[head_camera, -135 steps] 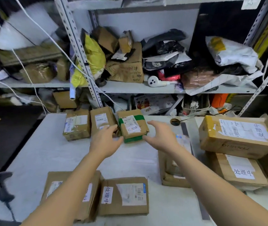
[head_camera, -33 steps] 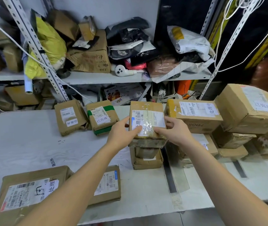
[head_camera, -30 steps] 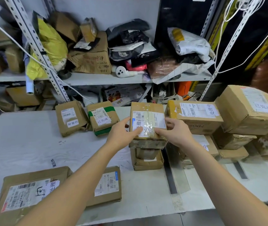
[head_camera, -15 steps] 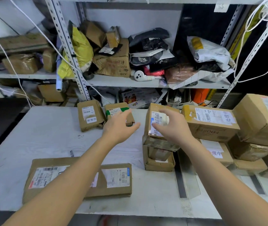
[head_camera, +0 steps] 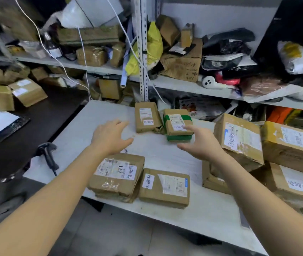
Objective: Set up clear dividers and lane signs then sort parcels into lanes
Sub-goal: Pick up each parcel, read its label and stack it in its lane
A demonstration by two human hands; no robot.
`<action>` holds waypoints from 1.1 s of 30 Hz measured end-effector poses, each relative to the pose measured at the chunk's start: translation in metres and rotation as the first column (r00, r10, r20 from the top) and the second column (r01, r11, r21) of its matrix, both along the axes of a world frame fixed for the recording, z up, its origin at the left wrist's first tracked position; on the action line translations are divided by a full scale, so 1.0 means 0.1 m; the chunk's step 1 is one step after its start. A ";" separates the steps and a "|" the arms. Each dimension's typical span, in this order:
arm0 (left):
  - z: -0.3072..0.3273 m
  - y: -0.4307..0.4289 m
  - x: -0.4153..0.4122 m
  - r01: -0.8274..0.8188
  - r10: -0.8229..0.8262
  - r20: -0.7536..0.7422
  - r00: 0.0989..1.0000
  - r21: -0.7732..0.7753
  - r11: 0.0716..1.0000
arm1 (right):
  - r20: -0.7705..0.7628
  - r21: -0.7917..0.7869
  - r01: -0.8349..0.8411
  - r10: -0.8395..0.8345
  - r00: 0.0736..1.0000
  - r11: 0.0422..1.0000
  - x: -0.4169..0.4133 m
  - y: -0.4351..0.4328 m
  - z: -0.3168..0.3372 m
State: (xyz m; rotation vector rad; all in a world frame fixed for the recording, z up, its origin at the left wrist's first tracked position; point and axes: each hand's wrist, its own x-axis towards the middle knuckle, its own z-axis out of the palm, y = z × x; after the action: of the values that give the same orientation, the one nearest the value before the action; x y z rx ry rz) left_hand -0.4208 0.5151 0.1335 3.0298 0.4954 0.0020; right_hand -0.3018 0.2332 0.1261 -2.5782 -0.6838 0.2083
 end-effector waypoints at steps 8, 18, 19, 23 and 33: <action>-0.64 0.85 -0.65 -0.101 0.079 -0.133 0.988 -0.162 0.982 | -0.211 -0.018 0.041 -0.044 0.976 0.999 -0.62 0.81 -0.55; -1.49 1.22 -0.95 -0.239 0.098 -0.258 0.961 -0.600 0.763 | -0.461 0.044 0.295 -0.242 0.854 0.955 -1.08 1.43 -1.19; -1.53 1.20 -0.96 -0.247 0.103 -0.246 0.964 -0.677 0.693 | -0.462 0.050 0.318 -0.260 0.848 0.947 -1.10 1.46 -1.22; -1.63 1.12 -0.99 -0.271 0.200 -0.201 0.959 -0.854 0.444 | -0.520 0.112 0.443 -0.327 0.789 0.890 -1.17 1.53 -1.31; -1.72 0.97 -0.98 -0.262 0.356 -0.170 0.919 -0.937 0.230 | -0.691 0.135 0.537 -0.309 0.653 0.832 -1.23 1.58 -1.32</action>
State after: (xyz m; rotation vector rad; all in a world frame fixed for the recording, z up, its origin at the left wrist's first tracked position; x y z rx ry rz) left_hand -0.5191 0.6119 -0.0380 1.6579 0.7369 -0.1112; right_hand -0.4252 0.3913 -0.0054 -2.0442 0.1628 0.7189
